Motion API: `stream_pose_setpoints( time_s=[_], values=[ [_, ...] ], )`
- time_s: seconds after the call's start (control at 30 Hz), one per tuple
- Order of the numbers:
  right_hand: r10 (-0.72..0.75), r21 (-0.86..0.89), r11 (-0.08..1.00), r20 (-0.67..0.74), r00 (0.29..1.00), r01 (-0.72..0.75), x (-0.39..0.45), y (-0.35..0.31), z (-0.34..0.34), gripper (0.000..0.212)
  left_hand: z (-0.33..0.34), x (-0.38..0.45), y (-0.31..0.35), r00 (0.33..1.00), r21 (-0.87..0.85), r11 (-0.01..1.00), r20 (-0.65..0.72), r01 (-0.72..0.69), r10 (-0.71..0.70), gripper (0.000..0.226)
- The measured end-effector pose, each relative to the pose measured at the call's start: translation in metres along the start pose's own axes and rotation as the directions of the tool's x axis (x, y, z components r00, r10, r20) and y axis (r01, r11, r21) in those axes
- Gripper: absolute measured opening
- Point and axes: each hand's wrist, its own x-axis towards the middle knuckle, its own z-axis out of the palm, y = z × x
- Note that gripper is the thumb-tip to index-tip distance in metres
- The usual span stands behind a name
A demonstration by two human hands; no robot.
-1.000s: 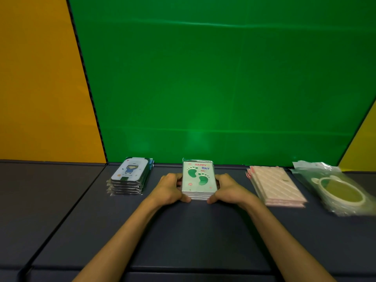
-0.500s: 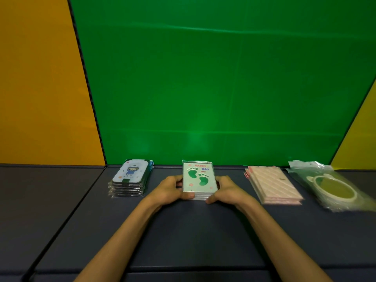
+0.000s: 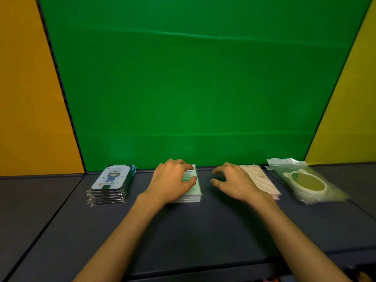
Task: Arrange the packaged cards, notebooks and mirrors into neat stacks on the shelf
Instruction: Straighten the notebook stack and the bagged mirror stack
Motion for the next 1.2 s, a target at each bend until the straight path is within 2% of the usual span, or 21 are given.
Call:
stream_pose_setpoints(
  time_s=[0.2, 0.4, 0.47, 0.57, 0.87, 1.03, 1.13, 1.2],
  values=[
    [0.034, -0.032, 0.999, -0.017, 0.999, -0.035, -0.014, 0.058, -0.019, 0.036, 0.02, 0.023, 0.059, 0.999, 0.077, 0.997, 0.05, -0.026, 0.022, 0.05],
    [0.091, 0.016, 0.996, 0.035, 0.995, -0.091, -0.02, 0.135, -0.033, 0.043, 0.047, 0.05, 0.128, 0.997, 0.083, 0.996, 0.077, 0.022, -0.029, 0.049],
    [0.086, 0.029, 0.996, 0.052, 0.995, -0.088, -0.02, 0.157, -0.035, 0.041, 0.056, 0.06, 0.149, 0.993, 0.111, 0.992, 0.096, 0.055, -0.066, 0.05],
    [0.058, 0.044, 0.997, 0.071, 0.996, -0.061, -0.017, 0.18, -0.035, 0.026, 0.068, 0.072, 0.171, 0.984, 0.171, 0.979, 0.122, 0.111, -0.133, 0.055],
    [0.018, 0.08, 0.996, 0.228, 0.974, -0.037, -0.008, 0.185, -0.025, 0.032, 0.087, 0.073, 0.187, 0.92, 0.297, 0.91, 0.177, 0.289, -0.35, 0.059],
    [0.064, 0.092, 0.992, 0.245, 0.967, -0.089, -0.008, 0.178, -0.021, 0.036, 0.094, 0.07, 0.184, 0.883, 0.203, 0.912, 0.247, 0.356, -0.4, 0.059],
    [0.087, 0.106, 0.988, 0.249, 0.965, -0.116, -0.008, 0.172, -0.019, 0.036, 0.099, 0.072, 0.183, 0.834, 0.037, 0.881, 0.308, 0.471, -0.459, 0.048],
    [0.102, 0.12, 0.983, 0.254, 0.962, -0.136, -0.007, 0.17, -0.018, 0.035, 0.101, 0.076, 0.183, 0.79, -0.115, 0.813, 0.348, 0.571, -0.505, 0.037]
  ],
)
